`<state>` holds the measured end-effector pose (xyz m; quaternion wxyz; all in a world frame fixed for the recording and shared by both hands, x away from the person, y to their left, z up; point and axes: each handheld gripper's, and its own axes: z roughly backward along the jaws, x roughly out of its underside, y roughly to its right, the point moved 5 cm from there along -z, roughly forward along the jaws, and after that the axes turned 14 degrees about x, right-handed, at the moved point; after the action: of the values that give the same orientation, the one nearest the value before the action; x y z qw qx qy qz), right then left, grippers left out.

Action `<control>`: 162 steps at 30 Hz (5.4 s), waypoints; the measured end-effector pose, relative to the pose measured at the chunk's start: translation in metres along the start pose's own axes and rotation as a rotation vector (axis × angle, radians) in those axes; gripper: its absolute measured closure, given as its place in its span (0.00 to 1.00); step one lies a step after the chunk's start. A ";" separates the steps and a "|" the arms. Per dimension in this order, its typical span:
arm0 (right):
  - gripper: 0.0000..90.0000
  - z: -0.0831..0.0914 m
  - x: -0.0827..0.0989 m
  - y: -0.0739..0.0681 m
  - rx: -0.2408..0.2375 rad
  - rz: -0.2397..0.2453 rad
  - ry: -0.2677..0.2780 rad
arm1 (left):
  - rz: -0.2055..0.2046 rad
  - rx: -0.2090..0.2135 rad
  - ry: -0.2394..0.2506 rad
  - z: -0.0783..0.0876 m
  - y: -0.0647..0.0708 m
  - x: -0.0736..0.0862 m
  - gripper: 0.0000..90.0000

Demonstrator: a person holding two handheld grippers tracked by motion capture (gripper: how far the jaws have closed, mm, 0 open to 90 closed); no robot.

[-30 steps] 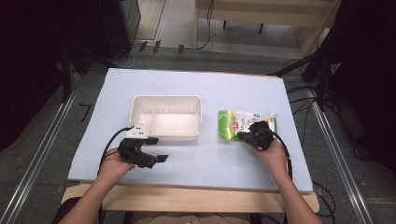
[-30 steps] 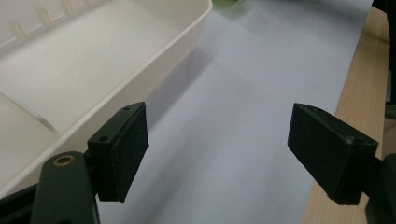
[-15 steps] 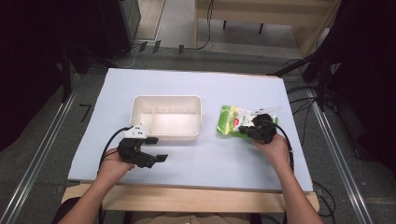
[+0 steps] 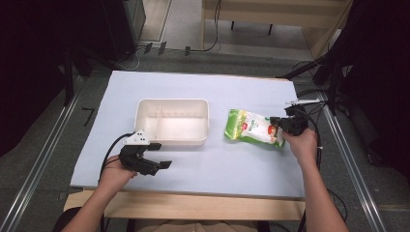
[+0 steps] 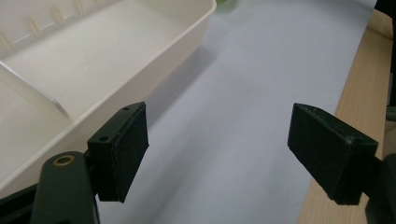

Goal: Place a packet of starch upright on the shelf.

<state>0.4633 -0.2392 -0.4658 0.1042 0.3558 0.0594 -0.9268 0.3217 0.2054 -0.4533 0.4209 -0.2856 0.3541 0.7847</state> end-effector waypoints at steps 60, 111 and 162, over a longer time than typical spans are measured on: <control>1.00 0.014 0.050 -0.012 -0.034 0.103 -0.159 | 0.005 -0.021 0.015 0.006 0.001 0.002 0.23; 0.32 -0.034 0.004 -0.028 0.002 -0.066 -0.136 | 0.005 -0.021 0.013 0.005 -0.001 0.002 0.23; 1.00 0.042 -0.019 -0.080 -0.308 0.082 -0.035 | 0.004 -0.020 0.030 0.008 0.000 0.000 0.23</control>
<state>0.4304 -0.1664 -0.4190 0.1964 0.3216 0.1844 -0.9077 0.3204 0.2120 -0.4488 0.4110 -0.3008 0.3533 0.7847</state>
